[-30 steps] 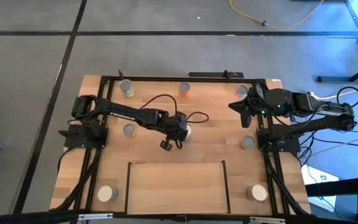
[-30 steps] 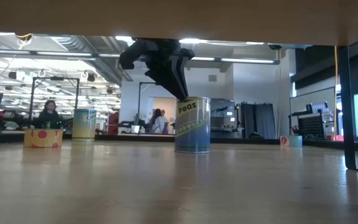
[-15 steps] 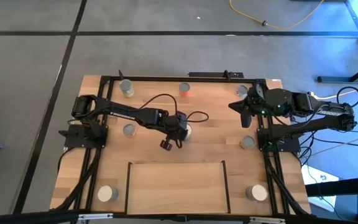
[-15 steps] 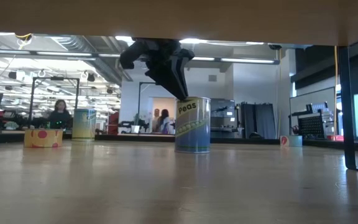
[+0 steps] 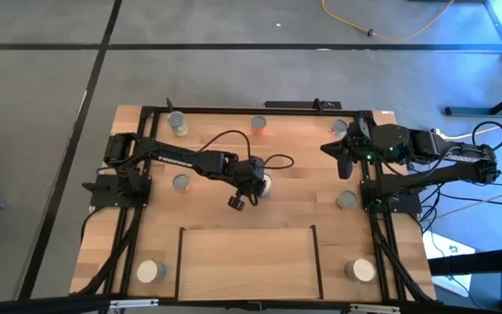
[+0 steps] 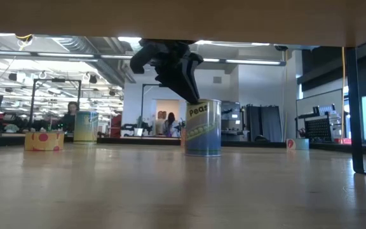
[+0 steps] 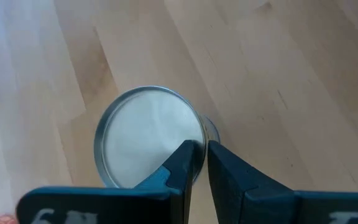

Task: Pick and place cans onto a shelf
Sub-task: Put the canned peas on the shelf

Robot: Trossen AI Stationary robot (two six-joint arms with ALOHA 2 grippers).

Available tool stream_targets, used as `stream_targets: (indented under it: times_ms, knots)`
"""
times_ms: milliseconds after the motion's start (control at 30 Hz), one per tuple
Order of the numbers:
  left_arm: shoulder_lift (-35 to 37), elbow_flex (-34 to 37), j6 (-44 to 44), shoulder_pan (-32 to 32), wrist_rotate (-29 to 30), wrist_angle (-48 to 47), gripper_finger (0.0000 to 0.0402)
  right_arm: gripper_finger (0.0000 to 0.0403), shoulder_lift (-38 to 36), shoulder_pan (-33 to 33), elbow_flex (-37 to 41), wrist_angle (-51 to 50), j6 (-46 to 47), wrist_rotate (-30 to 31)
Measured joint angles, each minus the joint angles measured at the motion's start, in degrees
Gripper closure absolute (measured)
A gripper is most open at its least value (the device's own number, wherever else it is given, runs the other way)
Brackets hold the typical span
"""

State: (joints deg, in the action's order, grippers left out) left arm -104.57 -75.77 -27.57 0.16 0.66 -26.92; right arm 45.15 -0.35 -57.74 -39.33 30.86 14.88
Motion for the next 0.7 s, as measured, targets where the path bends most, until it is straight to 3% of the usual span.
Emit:
stream_targets:
  times_ms: [333,700]
  knots:
    - [-0.02,0.07,-1.34,0.0,1.28,0.15,0.0396,0.0375,0.0,0.0,0.0,0.0,0.12,-0.01]
    - [0.47,0.16,1.76,0.09,5.0,-0.48,0.04,0.0375,0.0,-0.01,0.0,0.03,0.43,-0.01]
